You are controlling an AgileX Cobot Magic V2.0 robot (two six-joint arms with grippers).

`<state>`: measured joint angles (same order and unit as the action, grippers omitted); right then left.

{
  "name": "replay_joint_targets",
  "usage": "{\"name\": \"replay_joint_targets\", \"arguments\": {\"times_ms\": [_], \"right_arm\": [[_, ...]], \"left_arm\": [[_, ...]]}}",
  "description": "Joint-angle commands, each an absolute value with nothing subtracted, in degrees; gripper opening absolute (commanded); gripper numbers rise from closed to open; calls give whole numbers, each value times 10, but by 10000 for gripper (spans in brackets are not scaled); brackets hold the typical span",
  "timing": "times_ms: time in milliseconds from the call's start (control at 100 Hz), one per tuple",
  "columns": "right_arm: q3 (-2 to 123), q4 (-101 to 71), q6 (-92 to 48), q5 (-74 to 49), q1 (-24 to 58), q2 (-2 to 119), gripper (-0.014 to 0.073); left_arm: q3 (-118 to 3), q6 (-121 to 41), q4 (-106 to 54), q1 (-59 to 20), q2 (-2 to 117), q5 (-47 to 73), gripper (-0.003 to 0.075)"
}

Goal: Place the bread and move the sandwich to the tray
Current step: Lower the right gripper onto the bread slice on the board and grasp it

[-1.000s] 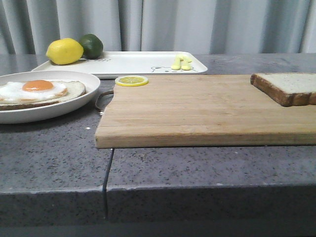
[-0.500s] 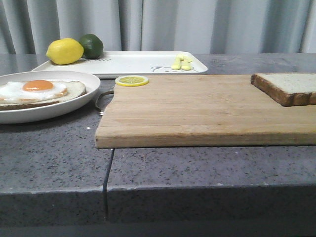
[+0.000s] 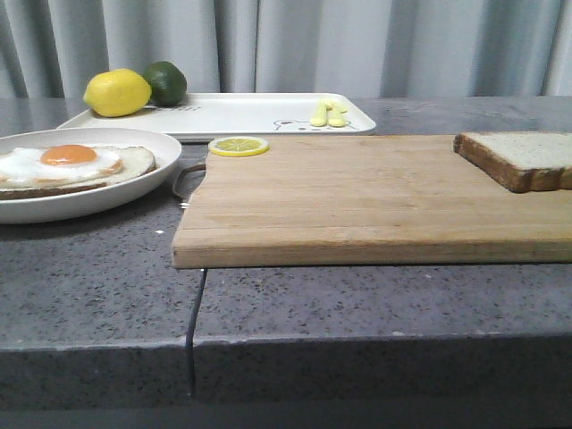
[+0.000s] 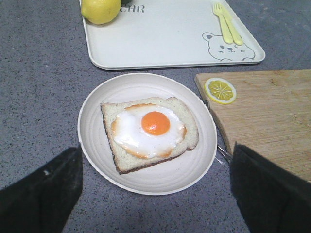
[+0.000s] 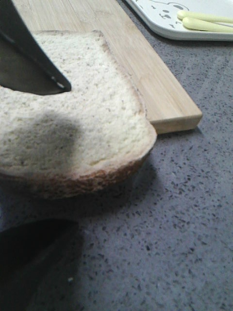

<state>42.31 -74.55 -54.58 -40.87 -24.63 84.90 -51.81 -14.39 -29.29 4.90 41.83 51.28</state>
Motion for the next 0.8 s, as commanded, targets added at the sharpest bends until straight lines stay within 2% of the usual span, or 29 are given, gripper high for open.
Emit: {"name": "replay_joint_targets", "arguments": {"times_ms": [0,280,370,440,620,790], "right_arm": [[440,-781,-563,-434,-251,842,540],[441,-792,-568,-449,-251,859,537],[441,-792,-568,-450,-251,864,494],[441,-792,-568,-449,-251,868,430],[441,-792,-568,-438,-251,868,186],[441,-792,-574,-437,-251,868,0]], "left_arm": [[-539,-145,-314,47,420,480,575],[-539,-145,-314,47,420,480,575],[-539,-145,-314,47,420,480,575],[-539,-145,-314,47,420,480,575],[-539,-145,-314,47,420,480,575],[-539,-145,-314,47,420,480,575]]}}
